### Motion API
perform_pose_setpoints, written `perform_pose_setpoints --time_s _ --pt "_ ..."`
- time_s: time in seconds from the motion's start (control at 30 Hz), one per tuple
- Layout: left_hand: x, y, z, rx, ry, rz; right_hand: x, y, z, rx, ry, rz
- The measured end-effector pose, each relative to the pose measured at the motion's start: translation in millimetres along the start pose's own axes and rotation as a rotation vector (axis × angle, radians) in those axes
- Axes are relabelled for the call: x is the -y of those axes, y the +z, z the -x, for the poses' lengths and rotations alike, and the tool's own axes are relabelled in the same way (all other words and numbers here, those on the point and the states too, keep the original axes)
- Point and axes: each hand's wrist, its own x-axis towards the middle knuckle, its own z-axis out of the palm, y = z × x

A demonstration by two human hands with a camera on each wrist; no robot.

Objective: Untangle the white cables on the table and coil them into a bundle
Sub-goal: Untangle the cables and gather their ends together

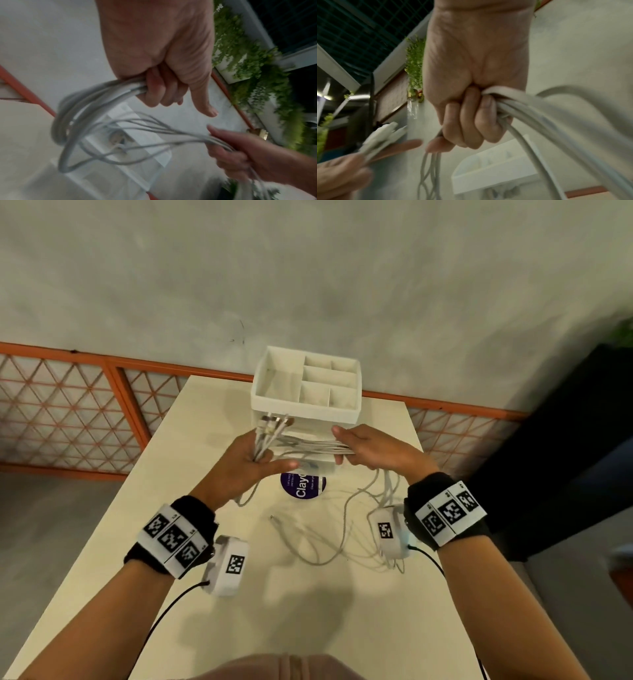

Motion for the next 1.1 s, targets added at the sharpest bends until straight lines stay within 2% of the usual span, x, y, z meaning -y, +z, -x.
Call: perform_pose_setpoints --time_s 0.07,0.1,0.2,0.3,0.4,0.53,0.67,0.77,0.87,0.93,0.97,1.03,1.07,1.1 --pt "-6.0 14.3 -6.7 0.090 0.009 -0.020 15.3 4.4 -2.4 0.042 -0.051 -0.168" --pt "-1.4 17.6 -10.7 0.090 0.008 -0.052 21.0 4.3 -3.5 0.057 -0.076 -0.234" --pt "12.6 18.8 -19.8 0.022 0.016 -0.201 19.4 -1.7 -3.2 0.070 -0.126 -0.318" --pt "3.4 19.3 -24.7 -0.122 0.105 -0.276 -9.0 0.3 0.5 0.010 -0.140 -0.352" --pt "-13.7 10.9 -31.5 -0.326 0.142 -0.183 -51.5 14.5 -1.1 0.009 -0.035 -0.316" --pt "-17.1 -12.3 -41.7 -0.548 0.233 -0.070 -97.5 26.2 -1.1 -0.064 0.142 -0.227" --pt "-11.6 -25.4 -42.4 -0.667 0.200 -0.063 -127.2 18.9 2.4 -0.163 0.235 -0.099" --pt "-4.3 -30.1 -40.0 -0.699 0.148 -0.087 -138.8 6.4 2.6 -0.347 0.242 -0.086" --pt "6.7 -28.0 -38.2 -0.626 0.105 -0.180 -142.8 0.0 -3.2 -0.455 0.214 -0.059" --pt "10.8 -25.2 -35.6 -0.524 0.035 -0.262 -145.3 0.4 -7.2 -0.388 0.264 0.030" --pt "11.4 -23.6 -34.2 -0.439 -0.012 -0.303 -147.7 1.3 -7.8 -0.281 0.318 0.110" --pt "13.0 -20.5 -30.2 -0.226 -0.131 -0.314 -148.9 5.6 -6.2 0.049 0.487 0.345" --pt "13.1 -18.8 -27.2 -0.126 -0.190 -0.263 -148.0 8.0 -6.6 0.197 0.556 0.442" --pt "13.2 -16.3 -24.0 -0.043 -0.238 -0.185 -145.0 9.1 -7.4 0.283 0.599 0.500"
